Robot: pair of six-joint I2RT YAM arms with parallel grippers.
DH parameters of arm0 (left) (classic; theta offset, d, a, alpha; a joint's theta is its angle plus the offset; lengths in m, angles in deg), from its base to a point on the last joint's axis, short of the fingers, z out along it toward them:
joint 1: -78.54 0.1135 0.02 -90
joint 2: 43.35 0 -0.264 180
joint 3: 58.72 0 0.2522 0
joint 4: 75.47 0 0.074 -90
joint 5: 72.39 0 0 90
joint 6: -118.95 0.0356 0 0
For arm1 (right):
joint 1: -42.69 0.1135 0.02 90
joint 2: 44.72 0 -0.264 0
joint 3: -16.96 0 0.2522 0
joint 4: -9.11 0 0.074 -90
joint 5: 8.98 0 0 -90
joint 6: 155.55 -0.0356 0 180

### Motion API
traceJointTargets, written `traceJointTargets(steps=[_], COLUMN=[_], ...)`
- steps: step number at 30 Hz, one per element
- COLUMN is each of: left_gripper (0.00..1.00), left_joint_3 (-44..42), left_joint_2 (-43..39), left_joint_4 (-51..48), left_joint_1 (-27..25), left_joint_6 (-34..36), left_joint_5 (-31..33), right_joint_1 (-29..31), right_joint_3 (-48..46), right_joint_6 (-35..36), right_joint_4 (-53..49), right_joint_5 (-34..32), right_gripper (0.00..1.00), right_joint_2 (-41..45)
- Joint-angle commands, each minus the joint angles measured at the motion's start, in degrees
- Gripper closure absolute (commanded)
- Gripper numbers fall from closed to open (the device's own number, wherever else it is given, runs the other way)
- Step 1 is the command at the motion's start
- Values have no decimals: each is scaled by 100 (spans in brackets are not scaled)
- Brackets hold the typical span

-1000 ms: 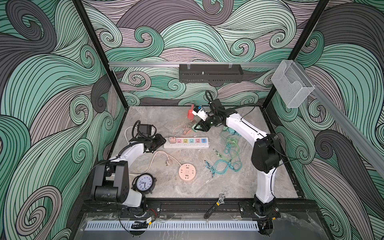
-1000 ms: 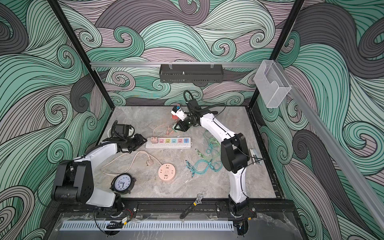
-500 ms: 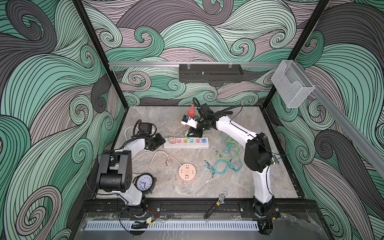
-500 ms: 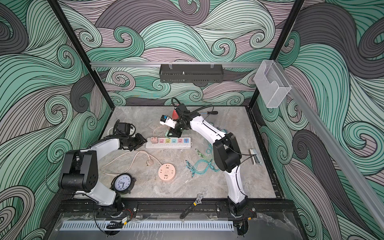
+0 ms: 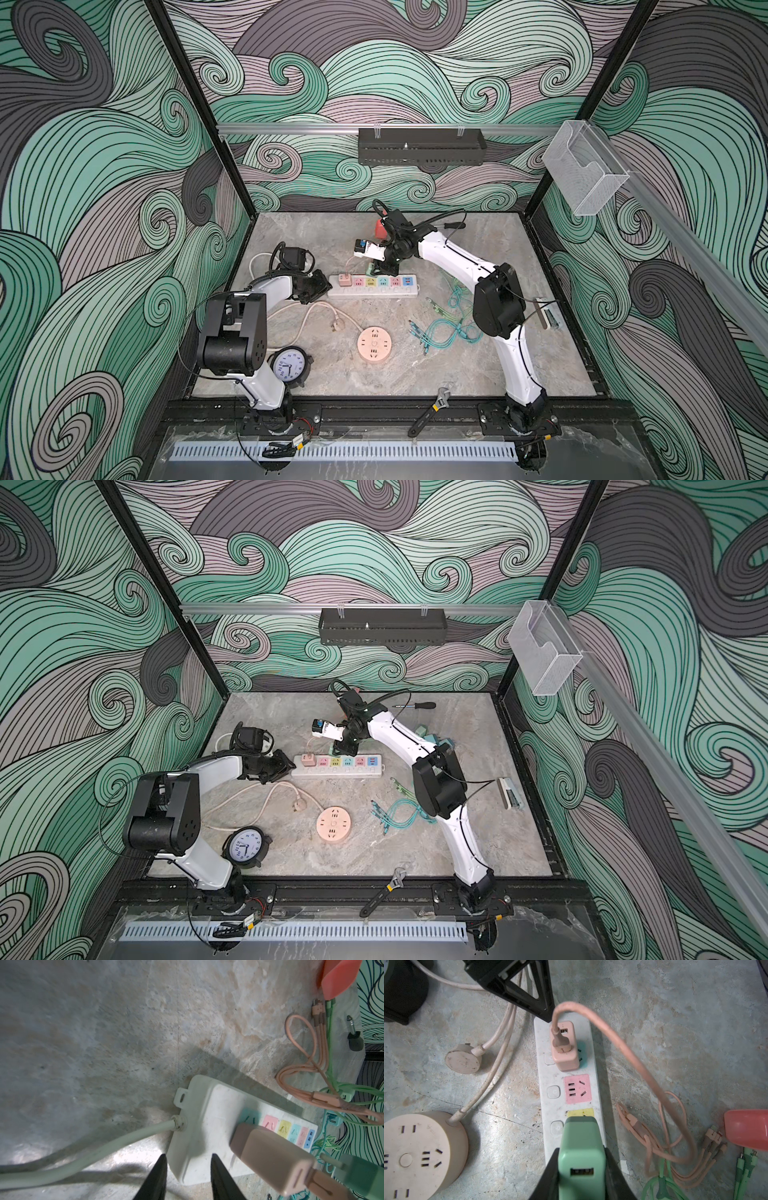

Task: Insert the plug
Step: 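Align the charger prongs above the yellow socket and lower with the right gripper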

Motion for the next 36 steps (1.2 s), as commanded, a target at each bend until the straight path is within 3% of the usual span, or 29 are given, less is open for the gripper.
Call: traceJointTargets(steps=[1,20,36], left_gripper=[63,66,66], left_joint_3=[64,-57,-56], left_joint_2=[118,164,134], left_joint_4=[24,72,119], left_joint_1=[29,38,49], left_joint_6=[80,165,126], left_joint_5=[-83,82,36], right_joint_1=[79,230,266], right_joint_3=[133,493,449], right_joint_6=[364,724,656], right_joint_4=[-277,-425,-439], right_joint_5=[-105,-620,-475], right_gripper=[97,97,96], right_joint_2=[-109,-495,-613])
